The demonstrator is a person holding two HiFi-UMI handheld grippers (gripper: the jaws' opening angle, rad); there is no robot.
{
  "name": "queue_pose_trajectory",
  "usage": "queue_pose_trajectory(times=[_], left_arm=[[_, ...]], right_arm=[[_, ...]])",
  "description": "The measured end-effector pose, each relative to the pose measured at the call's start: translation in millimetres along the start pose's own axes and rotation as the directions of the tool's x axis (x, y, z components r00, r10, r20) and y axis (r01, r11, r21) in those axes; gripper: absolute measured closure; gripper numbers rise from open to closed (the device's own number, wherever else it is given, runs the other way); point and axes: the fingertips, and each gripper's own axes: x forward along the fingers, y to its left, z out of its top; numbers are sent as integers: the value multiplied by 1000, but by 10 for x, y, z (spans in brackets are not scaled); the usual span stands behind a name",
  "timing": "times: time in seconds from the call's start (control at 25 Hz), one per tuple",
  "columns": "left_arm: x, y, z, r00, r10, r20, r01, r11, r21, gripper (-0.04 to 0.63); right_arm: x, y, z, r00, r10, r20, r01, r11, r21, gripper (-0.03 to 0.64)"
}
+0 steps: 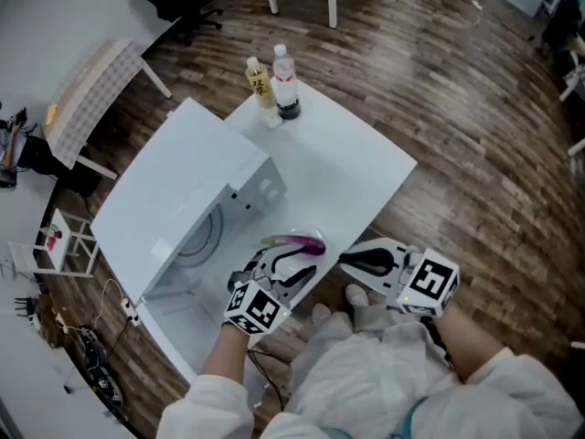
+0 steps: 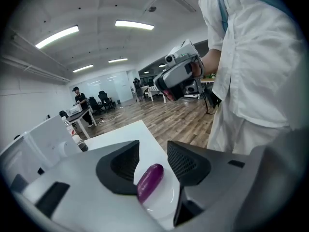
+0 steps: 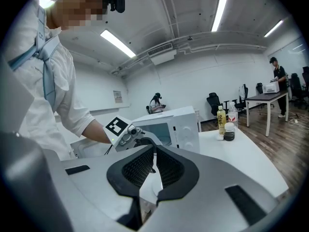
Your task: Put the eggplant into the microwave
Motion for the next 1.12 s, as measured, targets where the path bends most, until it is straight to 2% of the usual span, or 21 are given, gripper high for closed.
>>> queue_pose_trajectory(times=[0.28,0.52,0.72,0.84,1.12], left_arm=[[234,11,-426,985,-79,-156,99,987,129,413],[465,-18,-779,943,-75,-324,166,951,262,413],[593,93,-1044,907,-43,-420,170,948,270,405],[617,114,-1138,888,-58,-457,193,947,255,402],[697,90,-1246,855,-83,-512,256,927,276,382]], right_arm=[[-10,-54,-66,998,-57,-14,58,998,10,577],[-76,-102,-113,995,-104,-13,104,994,34,577],[-162,-149,-138,991,-135,-9,135,990,49,577],[-206,-152,-161,989,-146,-12,147,987,60,577],[-260,-167,-203,986,-163,-20,165,983,79,577]])
